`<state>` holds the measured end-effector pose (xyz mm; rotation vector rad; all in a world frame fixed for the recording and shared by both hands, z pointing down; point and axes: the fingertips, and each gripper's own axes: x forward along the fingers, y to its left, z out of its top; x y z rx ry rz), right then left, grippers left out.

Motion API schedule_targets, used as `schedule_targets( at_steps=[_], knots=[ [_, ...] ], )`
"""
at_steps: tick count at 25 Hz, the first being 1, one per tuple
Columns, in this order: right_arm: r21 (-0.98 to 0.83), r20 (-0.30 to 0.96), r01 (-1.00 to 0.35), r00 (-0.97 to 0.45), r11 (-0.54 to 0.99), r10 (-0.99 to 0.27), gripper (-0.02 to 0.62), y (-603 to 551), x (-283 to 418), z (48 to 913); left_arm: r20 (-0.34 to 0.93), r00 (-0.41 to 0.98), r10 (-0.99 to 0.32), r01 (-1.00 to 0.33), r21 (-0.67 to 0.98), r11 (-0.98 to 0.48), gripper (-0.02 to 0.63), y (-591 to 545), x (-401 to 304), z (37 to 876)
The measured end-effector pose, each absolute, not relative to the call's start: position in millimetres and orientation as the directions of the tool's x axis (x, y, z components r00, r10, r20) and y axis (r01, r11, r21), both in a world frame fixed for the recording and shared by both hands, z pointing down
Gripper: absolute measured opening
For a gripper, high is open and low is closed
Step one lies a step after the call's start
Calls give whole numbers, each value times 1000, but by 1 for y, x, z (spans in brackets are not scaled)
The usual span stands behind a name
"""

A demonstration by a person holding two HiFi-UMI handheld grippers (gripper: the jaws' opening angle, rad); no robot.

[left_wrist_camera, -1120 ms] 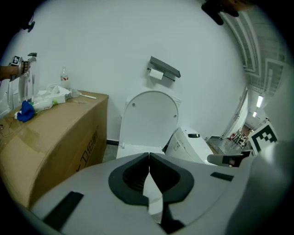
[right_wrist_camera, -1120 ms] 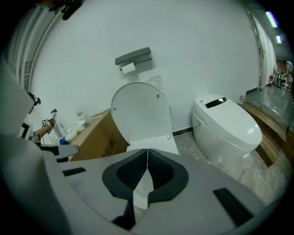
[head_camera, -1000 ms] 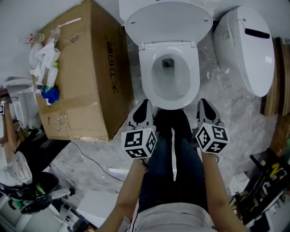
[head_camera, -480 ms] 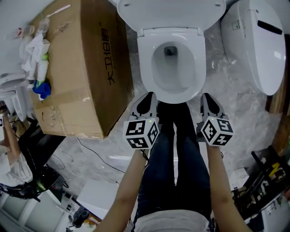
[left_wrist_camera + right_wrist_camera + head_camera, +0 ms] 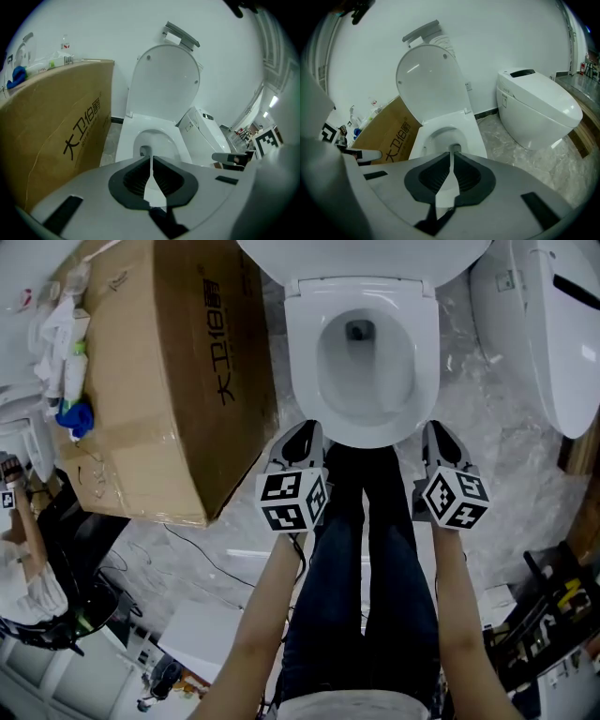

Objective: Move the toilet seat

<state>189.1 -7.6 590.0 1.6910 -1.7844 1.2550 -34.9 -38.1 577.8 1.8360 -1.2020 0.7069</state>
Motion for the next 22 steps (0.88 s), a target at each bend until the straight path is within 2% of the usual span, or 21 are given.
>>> schedule_targets(
  at_steps=[8,14,22],
  knots=[
    [-322,812,-932,-182,-165,-555,18,9,197,634,838,345,-424,-938,289,-192,44,-28,-48,626],
    [-338,822,-919,-182,-205,-539,18,14,203,657,848,362,-387,-932,340,-128,68,-18,-43,648],
    [-322,833,-929,-186,-184,-521,18,17,205,680,858,356,-371,-934,338,-114,112,-14,-42,675]
  ],
)
